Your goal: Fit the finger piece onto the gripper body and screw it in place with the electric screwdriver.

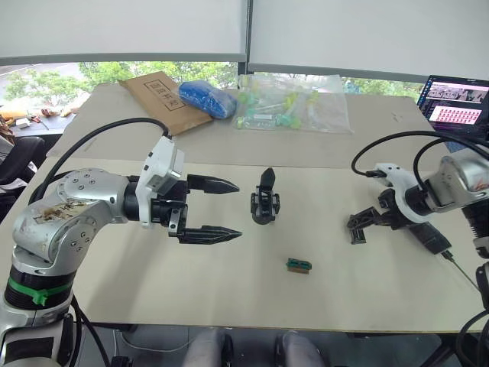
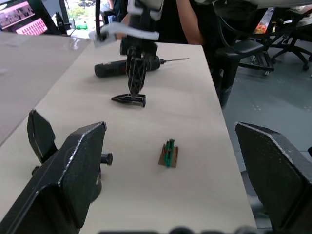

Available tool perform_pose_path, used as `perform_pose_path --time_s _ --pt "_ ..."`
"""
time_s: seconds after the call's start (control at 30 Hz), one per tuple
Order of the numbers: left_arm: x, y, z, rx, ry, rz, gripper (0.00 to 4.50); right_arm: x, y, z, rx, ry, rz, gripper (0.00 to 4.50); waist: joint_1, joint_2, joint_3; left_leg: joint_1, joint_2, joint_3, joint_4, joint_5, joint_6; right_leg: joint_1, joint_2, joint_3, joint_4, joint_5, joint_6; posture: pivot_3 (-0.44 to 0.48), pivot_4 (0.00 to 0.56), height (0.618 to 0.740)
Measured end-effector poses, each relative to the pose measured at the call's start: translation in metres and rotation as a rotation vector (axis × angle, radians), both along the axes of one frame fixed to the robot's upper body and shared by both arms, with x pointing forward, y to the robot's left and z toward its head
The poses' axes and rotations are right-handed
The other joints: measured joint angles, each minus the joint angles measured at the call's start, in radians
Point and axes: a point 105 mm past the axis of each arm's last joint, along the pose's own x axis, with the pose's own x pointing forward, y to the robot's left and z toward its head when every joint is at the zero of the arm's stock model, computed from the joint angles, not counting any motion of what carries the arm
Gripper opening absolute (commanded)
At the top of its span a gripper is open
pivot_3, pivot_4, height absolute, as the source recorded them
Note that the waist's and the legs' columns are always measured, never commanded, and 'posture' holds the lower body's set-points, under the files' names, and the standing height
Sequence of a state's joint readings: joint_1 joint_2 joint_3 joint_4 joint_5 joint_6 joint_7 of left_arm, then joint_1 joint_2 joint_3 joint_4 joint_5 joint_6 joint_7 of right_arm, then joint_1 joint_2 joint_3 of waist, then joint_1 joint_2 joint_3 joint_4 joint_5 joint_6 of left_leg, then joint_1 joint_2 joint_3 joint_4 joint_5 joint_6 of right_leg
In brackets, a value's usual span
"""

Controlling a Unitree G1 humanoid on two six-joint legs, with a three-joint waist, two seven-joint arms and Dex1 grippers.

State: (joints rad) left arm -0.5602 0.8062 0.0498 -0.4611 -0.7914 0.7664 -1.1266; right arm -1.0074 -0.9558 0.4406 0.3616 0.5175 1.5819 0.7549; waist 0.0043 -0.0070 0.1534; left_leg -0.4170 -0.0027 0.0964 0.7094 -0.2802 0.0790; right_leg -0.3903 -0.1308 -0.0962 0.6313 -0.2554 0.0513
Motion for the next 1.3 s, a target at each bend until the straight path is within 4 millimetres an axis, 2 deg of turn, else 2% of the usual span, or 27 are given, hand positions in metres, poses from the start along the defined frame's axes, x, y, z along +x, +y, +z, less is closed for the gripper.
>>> perform_pose_path --time_s 0.07,0.23,0.33,0.57,0.6,0.67,0.87,1.1,1.2,1.23,1.27,1.3 --pt "0.0 -0.002 -0.001 0.0 0.0 0.002 4.5 0.002 0.001 -0.005 -0.011 0.004 0.008 3.96 0.0 0.0 0.0 0.0 0.0 0.0 0.0 0.0 0.0 0.0 0.0 0.0 0.0 0.0 0.0 0.0 0.15 0.74" --pt "0.002 -0.003 0.0 0.0 -0.009 0.014 4.5 0.005 -0.004 -0.019 -0.082 -0.008 0.065 2.25 0.003 0.0 0.0 0.0 0.0 0.0 0.0 0.0 0.0 0.001 0.0 -0.001 -0.001 0.0 0.001 0.0 0.15 0.74" --pt "0.004 -0.006 0.0 0.012 -0.019 0.015 4.5 0.004 -0.008 -0.02 -0.108 -0.014 0.076 1.2 0.003 0.0 0.0 0.0 0.0 0.0 0.001 0.0 0.0 0.001 0.001 -0.001 0.0 0.0 0.001 0.0 0.15 0.74" --pt "0.009 -0.004 -0.003 0.025 -0.012 0.025 4.5 -0.001 -0.005 -0.021 -0.105 -0.02 0.124 1.11 0.003 0.0 0.0 0.001 0.0 0.0 0.001 0.0 -0.001 0.001 0.001 -0.001 -0.001 0.0 0.001 0.0 0.15 0.74" --pt "0.009 -0.004 -0.002 0.025 -0.015 0.019 4.5 -0.002 -0.006 -0.021 -0.106 -0.025 0.138 2.16 0.004 0.0 0.0 0.001 0.0 0.0 0.001 0.0 -0.001 0.001 0.001 -0.001 -0.001 0.0 0.001 0.0 0.15 0.74" --pt "0.008 -0.005 -0.001 0.027 -0.021 0.005 4.5 -0.007 -0.008 -0.021 -0.105 -0.023 0.163 2.79 0.006 0.0 0.0 0.001 0.0 0.0 0.001 0.0 -0.001 0.001 0.001 -0.001 -0.001 0.0 0.001 0.0 0.15 0.74" --pt "0.004 -0.007 0.001 0.035 -0.025 -0.033 4.5 -0.02 -0.019 -0.023 -0.126 0.017 0.157 2.79 0.003 0.0 0.0 0.001 0.0 0.0 0.001 0.0 -0.001 0.001 0.001 0.0 -0.001 0.0 0.001 0.0 0.15 0.74" --pt "0.003 -0.01 -0.001 0.037 -0.02 -0.052 4.5 -0.016 -0.011 -0.024 -0.098 0.003 0.15 2.79 0.0 0.0 0.0 0.001 0.0 0.0 0.001 0.0 -0.001 0.001 0.001 0.0 -0.001 0.0 0.001 0.0 0.15 0.74" --pt "0.003 -0.01 -0.001 0.037 -0.021 -0.052 4.5 -0.016 -0.013 -0.025 -0.104 -0.008 0.156 2.09 -0.002 0.0 0.0 0.001 0.0 0.0 0.001 0.0 -0.001 0.001 0.001 0.0 -0.001 0.0 0.001 0.0 0.15 0.74" --pt "0.003 -0.01 -0.001 0.037 -0.02 -0.051 4.5 -0.015 -0.015 -0.026 -0.112 -0.017 0.162 1.66 -0.003 0.0 0.0 0.001 0.0 0.0 0.001 0.0 -0.001 0.001 0.001 0.0 -0.001 0.0 0.001 0.0 0.15 0.74" --pt "0.003 -0.01 -0.001 0.037 -0.019 -0.05 4.5 -0.015 -0.016 -0.026 -0.116 -0.022 0.165 1.49 -0.003 0.0 0.0 0.001 0.0 0.0 0.001 0.0 -0.001 0.001 0.001 0.0 -0.001 0.0 0.001 0.0 0.15 0.74" --pt "0.003 -0.01 -0.002 0.036 -0.017 -0.048 4.5 -0.015 -0.017 -0.026 -0.122 -0.038 0.19 1.12 -0.004 0.0 0.0 0.002 0.0 0.0 0.001 0.0 -0.001 0.002 0.001 0.0 -0.001 0.0 0.001 0.0 0.15 0.74"
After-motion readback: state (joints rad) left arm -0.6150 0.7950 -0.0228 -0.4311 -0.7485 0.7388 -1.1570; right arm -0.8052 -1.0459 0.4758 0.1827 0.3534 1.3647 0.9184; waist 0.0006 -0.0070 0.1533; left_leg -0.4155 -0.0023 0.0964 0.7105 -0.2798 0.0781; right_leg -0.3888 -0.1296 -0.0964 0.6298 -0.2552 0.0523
